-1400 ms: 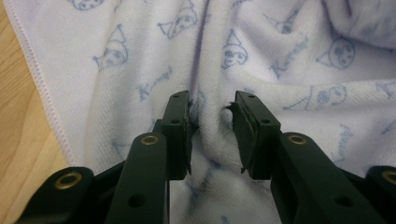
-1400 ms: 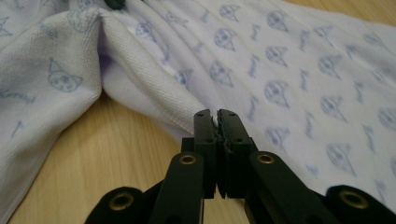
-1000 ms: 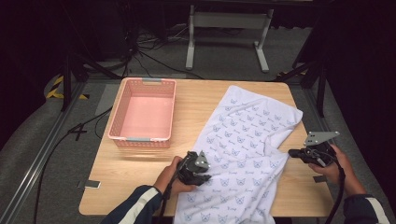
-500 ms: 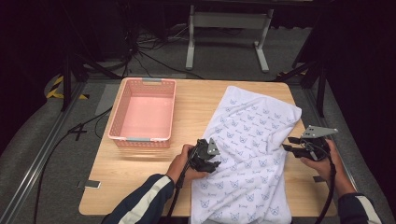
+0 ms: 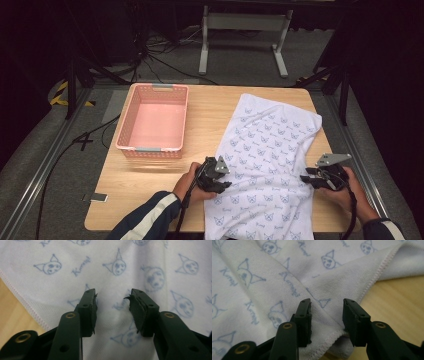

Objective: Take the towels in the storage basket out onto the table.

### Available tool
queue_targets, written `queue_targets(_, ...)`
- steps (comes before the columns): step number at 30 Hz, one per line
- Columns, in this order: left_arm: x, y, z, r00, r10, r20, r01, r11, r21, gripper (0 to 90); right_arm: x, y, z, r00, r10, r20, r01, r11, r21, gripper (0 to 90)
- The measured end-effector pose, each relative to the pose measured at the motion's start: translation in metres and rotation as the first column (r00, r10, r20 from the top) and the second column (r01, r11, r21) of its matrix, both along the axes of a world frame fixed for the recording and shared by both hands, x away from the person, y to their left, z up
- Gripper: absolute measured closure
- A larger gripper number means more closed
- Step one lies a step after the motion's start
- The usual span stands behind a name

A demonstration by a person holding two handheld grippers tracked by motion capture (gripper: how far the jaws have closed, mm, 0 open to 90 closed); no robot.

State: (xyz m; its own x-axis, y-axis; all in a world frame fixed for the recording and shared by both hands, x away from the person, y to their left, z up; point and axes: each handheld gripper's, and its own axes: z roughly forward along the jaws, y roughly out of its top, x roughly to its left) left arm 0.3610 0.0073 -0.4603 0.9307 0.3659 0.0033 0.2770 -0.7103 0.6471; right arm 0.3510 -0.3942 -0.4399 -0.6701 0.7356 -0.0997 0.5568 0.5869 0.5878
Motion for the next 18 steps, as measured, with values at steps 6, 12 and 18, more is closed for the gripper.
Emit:
queue_targets(6,-0.035,0.015,0.002,0.9997,-0.011,-0.020,0.011,0.9997,0.023,61.1,-0.040,-0.009,-0.003,0.9986,-0.044,-0.027,0.046,0.9979,0.047,50.3)
queue_targets(12,-0.052,0.013,0.009,0.9958,-0.086,-0.031,0.085,0.9963,-0.006,52.7,-0.067,-0.010,0.013,0.9983,-0.050,-0.029,0.050,0.9985,0.022,46.4)
queue_targets(18,0.002,-0.027,0.028,0.9975,-0.010,0.070,0.015,0.9969,-0.078,36.0,-0.026,0.000,0.034,0.9743,-0.167,0.151,0.153,0.9830,0.102,48.2)
